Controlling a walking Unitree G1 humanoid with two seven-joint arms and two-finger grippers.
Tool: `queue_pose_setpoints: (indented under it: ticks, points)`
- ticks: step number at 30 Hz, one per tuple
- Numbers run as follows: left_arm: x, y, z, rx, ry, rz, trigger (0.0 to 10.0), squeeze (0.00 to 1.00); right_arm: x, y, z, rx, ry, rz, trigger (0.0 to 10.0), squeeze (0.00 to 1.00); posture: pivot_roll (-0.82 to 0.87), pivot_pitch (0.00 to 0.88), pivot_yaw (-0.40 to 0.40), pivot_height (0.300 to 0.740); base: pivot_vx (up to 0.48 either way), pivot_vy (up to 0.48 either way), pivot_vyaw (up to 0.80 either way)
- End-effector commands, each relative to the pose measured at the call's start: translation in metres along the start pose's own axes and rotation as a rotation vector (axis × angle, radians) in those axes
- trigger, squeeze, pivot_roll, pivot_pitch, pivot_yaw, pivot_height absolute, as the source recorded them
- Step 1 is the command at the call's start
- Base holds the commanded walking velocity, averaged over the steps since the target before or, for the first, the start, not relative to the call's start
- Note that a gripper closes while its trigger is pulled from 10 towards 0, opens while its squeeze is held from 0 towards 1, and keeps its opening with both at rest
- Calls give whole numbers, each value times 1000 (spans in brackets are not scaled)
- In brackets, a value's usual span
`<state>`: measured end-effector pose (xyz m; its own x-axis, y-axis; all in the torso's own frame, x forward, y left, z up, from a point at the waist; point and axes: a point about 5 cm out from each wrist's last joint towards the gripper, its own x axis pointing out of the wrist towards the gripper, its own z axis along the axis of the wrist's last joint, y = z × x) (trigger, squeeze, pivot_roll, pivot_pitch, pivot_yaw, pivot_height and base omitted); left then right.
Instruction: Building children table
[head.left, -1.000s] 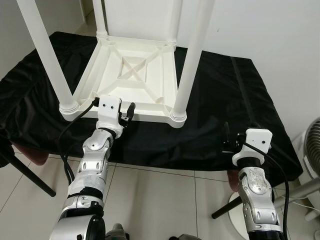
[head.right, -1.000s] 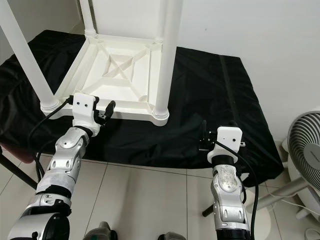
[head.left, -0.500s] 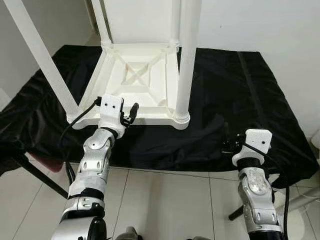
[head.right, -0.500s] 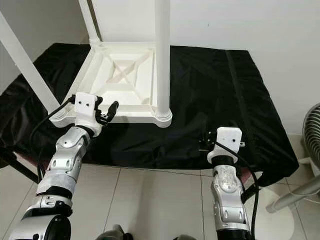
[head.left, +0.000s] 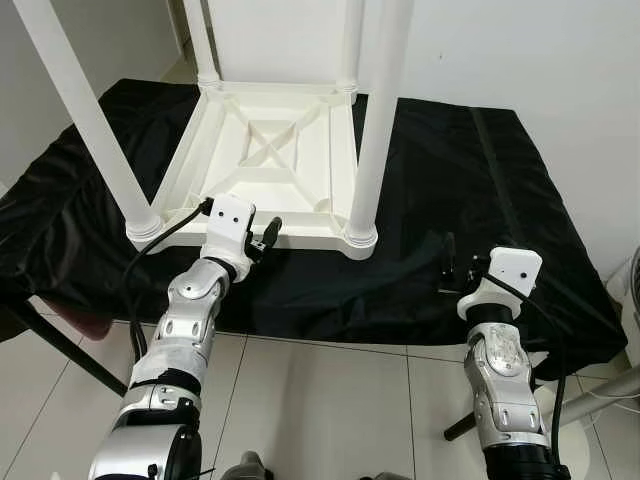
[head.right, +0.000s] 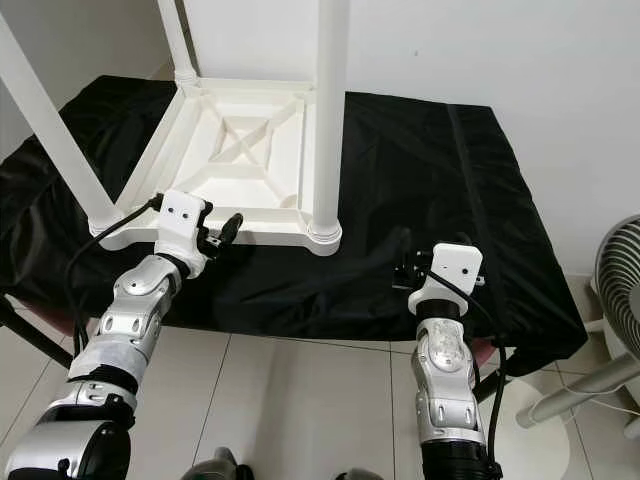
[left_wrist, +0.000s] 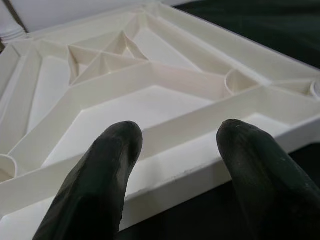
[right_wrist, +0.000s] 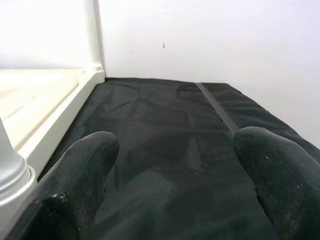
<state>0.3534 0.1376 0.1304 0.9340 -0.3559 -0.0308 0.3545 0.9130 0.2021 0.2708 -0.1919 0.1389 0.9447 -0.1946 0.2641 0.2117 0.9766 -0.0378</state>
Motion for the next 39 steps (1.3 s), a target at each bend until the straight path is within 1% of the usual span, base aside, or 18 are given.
queue_pose_setpoints:
  ticks: [1, 2, 4, 6, 7, 8, 10, 11, 12, 15, 21, 22, 31, 32, 36, 39]
  points:
    - [2, 5, -3, 12, 42, 73, 10000, 0, 0, 0, 5, 7, -15, -4, 10000, 0, 46, 4, 8, 740, 0, 0, 0]
    - [3, 8, -2, 9, 40, 93, 10000, 0, 0, 1, 5, 9, -20, -2, 10000, 0, 46, 6, 10, 740, 0, 0, 0]
    - [3, 8, -2, 9, 40, 93, 10000, 0, 0, 1, 5, 9, -20, -2, 10000, 0, 46, 6, 10, 740, 0, 0, 0]
    - [5, 9, 2, -24, 12, 107, 10000, 0, -2, 3, 4, 5, -20, -5, 10000, 0, 39, 7, 20, 740, 0, 0, 0]
    - [5, 9, 2, -24, 12, 107, 10000, 0, -2, 3, 4, 5, -20, -5, 10000, 0, 39, 7, 20, 740, 0, 0, 0]
    - [6, 7, 2, -27, 2, 102, 10000, 0, -2, 4, 3, 3, -22, -11, 10000, 0, 32, 6, 33, 740, 0, 0, 0]
    - [6, 7, 2, -27, 2, 102, 10000, 0, -2, 4, 3, 3, -22, -11, 10000, 0, 32, 6, 33, 740, 0, 0, 0]
    - [7, 3, 3, -25, -3, 91, 10000, 0, -3, 3, 2, 1, -24, -19, 10000, 0, 22, 5, 57, 740, 0, 0, 0]
    - [8, -1, 4, -26, -11, 78, 10000, 0, -4, 2, 1, -1, -23, -30, 10000, 0, 21, 4, 66, 740, 0, 0, 0]
    - [10, -5, 5, -26, -19, 65, 10000, 0, -5, 1, 0, -2, -23, -42, 10000, 0, 21, 7, 70, 740, 0, 0, 0]
    - [11, -6, 6, -11, -21, 55, 10000, 0, -5, 1, 0, 0, -23, -42, 10000, 0, 17, 9, 75, 740, 0, 0, 0]
    - [12, -5, 7, -11, -28, 63, 10000, 0, -6, 3, -1, -2, -15, -27, 10000, 0, 20, 6, 35, 740, 0, 0, 0]
    - [13, -5, 8, -16, -42, 71, 10000, 0, -8, 5, -2, -4, -3, -2, 10000, 0, 22, 6, 18, 740, 0, 0, 0]
    - [12, -6, 7, -27, -51, 75, 10000, 0, -7, 4, -3, -6, 2, 7, 10000, 0, 29, 0, -26, 740, 0, 0, 0]
    - [12, -9, 7, -38, -58, 76, 10000, 0, -7, 4, -3, -8, 6, 15, 10000, 0, 27, 0, -30, 740, 0, 0, 0]
    - [13, -14, 7, -59, -61, 55, 10000, 0, -6, 4, -4, -11, 8, 24, 10000, 0, 30, 0, -21, 740, 0, 0, 0]
